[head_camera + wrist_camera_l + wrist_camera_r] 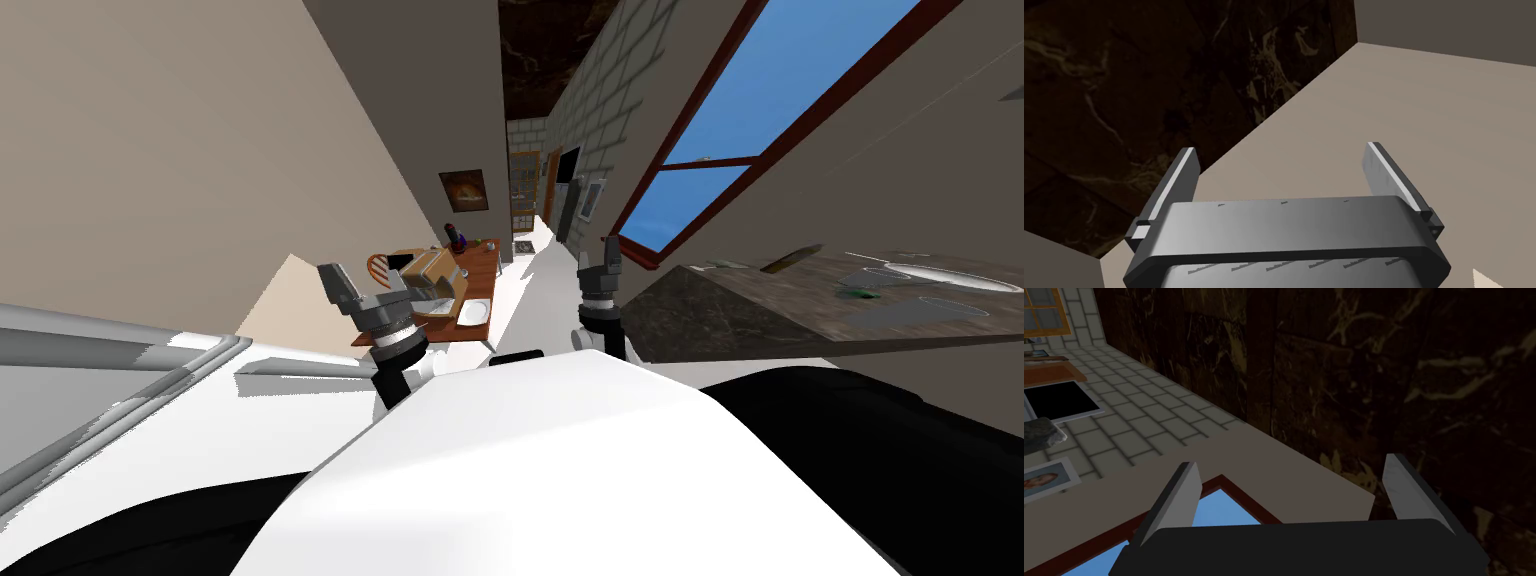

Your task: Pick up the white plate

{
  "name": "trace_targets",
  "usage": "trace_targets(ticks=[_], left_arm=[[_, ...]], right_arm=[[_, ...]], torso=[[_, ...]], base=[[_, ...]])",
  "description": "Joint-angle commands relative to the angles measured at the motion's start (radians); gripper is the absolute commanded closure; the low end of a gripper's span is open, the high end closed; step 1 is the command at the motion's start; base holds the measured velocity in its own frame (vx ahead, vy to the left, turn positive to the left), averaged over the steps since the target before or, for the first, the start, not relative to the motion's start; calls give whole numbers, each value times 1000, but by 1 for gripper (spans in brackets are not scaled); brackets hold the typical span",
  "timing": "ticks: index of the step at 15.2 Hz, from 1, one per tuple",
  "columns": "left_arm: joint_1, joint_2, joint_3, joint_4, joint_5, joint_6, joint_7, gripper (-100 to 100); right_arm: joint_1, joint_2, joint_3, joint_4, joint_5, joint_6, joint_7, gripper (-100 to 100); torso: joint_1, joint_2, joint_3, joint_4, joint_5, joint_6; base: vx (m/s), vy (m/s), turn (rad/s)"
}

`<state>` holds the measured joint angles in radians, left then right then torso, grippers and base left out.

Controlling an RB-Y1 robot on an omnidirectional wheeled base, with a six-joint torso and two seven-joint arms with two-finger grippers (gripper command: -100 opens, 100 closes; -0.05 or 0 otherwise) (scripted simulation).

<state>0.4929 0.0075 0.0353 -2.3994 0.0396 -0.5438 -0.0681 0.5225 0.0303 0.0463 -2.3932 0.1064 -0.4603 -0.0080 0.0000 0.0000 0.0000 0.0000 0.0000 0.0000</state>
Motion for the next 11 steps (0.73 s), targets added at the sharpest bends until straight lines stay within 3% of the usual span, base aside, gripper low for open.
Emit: trace_targets(ticks=[1,4,5,7,10,11], left_arm=[[0,32,3,11,2,1,1,-100],[0,99,17,56,10,3,6,-100],[0,99,17,56,10,3,6,-100],[0,141,31,102,18,6,10,-100],[-1,160,40,130,23,7,13,-100],[-1,178,49,160,29,9,16,-100]], right_arm=[[0,0,0,0,0,0,0,0],[0,0,0,0,0,0,0,0],[0,0,0,0,0,0,0,0],[0,0,0,0,0,0,0,0],[0,0,0,0,0,0,0,0],[0,0,0,0,0,0,0,0]], torso=[[0,0,0,0,0,0],[-5,2,1,0,-1,0],[-7,2,1,0,-1,0],[-8,1,1,0,-2,0],[-10,-3,-2,-1,-2,0],[-10,-4,-2,-1,-2,0]], base=[[-16,-17,30],[-27,-93,87],[-24,-121,75],[3,-112,76],[52,-138,87],[58,-142,77]])
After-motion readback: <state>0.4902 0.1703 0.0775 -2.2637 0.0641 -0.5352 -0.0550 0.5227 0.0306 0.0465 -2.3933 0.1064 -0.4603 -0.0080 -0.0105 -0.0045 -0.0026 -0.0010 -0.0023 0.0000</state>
